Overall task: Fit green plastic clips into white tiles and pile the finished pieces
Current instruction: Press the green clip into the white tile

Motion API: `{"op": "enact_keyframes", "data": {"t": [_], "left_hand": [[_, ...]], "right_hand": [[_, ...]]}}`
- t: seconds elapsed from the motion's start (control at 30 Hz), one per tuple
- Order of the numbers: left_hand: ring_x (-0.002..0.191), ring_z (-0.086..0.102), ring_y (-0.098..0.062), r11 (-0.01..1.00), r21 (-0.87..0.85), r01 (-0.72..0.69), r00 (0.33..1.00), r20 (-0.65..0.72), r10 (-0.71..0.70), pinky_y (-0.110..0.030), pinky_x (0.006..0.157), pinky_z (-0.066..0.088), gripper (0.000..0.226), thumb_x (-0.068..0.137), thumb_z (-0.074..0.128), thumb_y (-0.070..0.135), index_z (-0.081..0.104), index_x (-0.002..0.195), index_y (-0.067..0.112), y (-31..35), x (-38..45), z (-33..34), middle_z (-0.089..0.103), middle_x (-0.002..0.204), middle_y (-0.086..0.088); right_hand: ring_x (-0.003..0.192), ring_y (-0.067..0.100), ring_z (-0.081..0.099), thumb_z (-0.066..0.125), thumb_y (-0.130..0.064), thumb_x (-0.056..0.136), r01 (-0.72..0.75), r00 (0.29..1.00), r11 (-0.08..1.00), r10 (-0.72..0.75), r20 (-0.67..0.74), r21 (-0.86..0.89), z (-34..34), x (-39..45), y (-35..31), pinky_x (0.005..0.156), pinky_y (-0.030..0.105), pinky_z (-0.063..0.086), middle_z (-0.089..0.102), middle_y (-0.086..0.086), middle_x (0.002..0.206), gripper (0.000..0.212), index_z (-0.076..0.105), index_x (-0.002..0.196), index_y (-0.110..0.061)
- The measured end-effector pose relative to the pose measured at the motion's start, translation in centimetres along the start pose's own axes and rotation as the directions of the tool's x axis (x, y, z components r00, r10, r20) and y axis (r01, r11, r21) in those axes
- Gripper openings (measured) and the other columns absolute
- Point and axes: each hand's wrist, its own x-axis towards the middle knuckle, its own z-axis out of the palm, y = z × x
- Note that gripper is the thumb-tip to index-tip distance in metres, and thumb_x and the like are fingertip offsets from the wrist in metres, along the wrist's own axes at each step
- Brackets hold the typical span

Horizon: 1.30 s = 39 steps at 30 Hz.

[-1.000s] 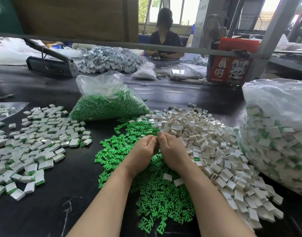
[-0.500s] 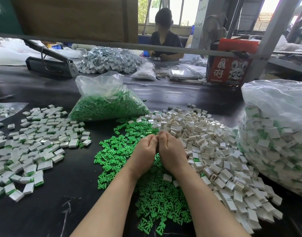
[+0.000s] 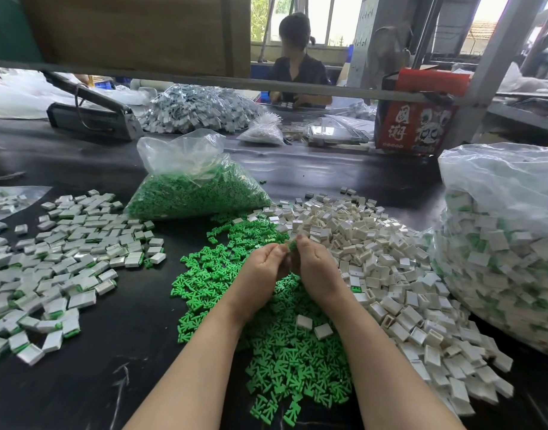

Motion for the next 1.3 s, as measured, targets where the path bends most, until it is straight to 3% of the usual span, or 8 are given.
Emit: {"op": "enact_keyframes", "data": {"t": [0.2,0.33,0.5,0.7,0.87,1.07,1.2,1.3], "left_hand": [[0.071,0.047,-0.010,0.999,0.051,-0.004,1.000,0.012,0.003,-0.016,0.066,0.046,0.028,0.106,0.040,0.016,0.060,0.088,0.007,-0.4,0.1,-0.3,0.051,0.075,-0.001],[0.076,0.062,-0.003,1.000,0.022,-0.003,1.000,0.006,0.003,-0.013,0.070,0.048,0.029,0.106,0.040,0.014,0.065,0.092,0.009,-0.5,0.1,0.0,0.068,0.074,0.009],[0.092,0.070,-0.006,0.998,-0.066,0.010,1.000,0.005,-0.010,-0.016,0.079,0.052,0.030,0.106,0.038,0.012,0.067,0.099,0.010,-0.2,0.1,0.2,0.076,0.088,0.005],[0.094,0.071,-0.009,0.998,-0.060,0.001,1.000,-0.018,-0.002,-0.017,0.079,0.052,0.029,0.106,0.039,0.012,0.067,0.100,0.009,-0.2,0.0,0.2,0.075,0.093,0.000],[0.089,0.070,-0.004,0.997,0.076,-0.031,0.999,-0.041,0.034,-0.014,0.076,0.051,0.030,0.106,0.039,0.014,0.067,0.096,0.016,-0.4,0.1,0.0,0.074,0.092,0.001],[0.075,0.064,0.007,0.975,0.212,-0.073,0.995,-0.047,0.085,-0.008,0.069,0.046,0.030,0.106,0.039,0.013,0.064,0.089,0.020,-0.7,0.2,-0.1,0.069,0.085,0.004],[0.081,0.063,-0.009,0.956,0.287,-0.070,0.994,-0.064,0.092,-0.014,0.073,0.048,0.029,0.106,0.039,0.013,0.065,0.095,0.006,-0.8,0.4,-0.1,0.068,0.089,-0.005],[0.084,0.064,-0.011,0.948,0.313,-0.067,0.994,-0.058,0.089,-0.016,0.075,0.050,0.028,0.106,0.039,0.013,0.065,0.096,0.006,-0.7,0.3,0.0,0.068,0.090,-0.006]], "right_hand": [[0.055,0.003,0.041,0.041,-0.025,0.104,0.075,0.997,0.997,-0.076,-0.021,-0.027,-0.1,-0.1,0.0,0.060,0.031,0.037,0.049,-0.004,0.063,0.039,0.051,0.068,-0.015],[0.058,0.008,0.044,0.043,-0.022,0.103,0.056,0.997,0.998,-0.057,-0.059,-0.020,0.2,-0.2,-0.1,0.060,0.033,0.038,0.051,-0.002,0.063,0.039,0.053,0.068,-0.010],[0.061,0.016,0.046,0.043,-0.021,0.103,0.051,0.990,0.998,-0.054,-0.130,-0.027,0.9,-0.3,-0.3,0.061,0.040,0.041,0.052,0.003,0.063,0.040,0.054,0.073,0.003],[0.058,0.011,0.047,0.039,-0.025,0.104,0.080,0.989,0.982,-0.100,-0.113,-0.172,1.0,-0.5,-0.1,0.058,0.033,0.037,0.053,-0.004,0.062,0.041,0.053,0.068,-0.014],[0.069,0.020,0.055,0.032,-0.032,0.104,0.131,0.984,0.924,-0.165,-0.064,-0.358,1.0,-0.7,0.0,0.064,0.037,0.042,0.059,-0.002,0.070,0.038,0.056,0.078,-0.018],[0.076,0.026,0.060,0.028,-0.034,0.105,0.152,0.983,0.899,-0.182,-0.036,-0.411,1.1,-0.9,-0.1,0.070,0.043,0.047,0.066,0.007,0.081,0.043,0.060,0.084,-0.015],[0.082,0.029,0.060,0.027,-0.030,0.105,0.148,0.985,0.899,-0.171,-0.018,-0.413,1.1,-1.0,-0.2,0.073,0.043,0.046,0.067,0.010,0.087,0.040,0.057,0.082,-0.016],[0.084,0.030,0.060,0.027,-0.028,0.105,0.150,0.986,0.895,-0.167,-0.003,-0.419,1.0,-1.0,-0.2,0.076,0.044,0.046,0.067,0.011,0.090,0.042,0.059,0.084,-0.011]]}}
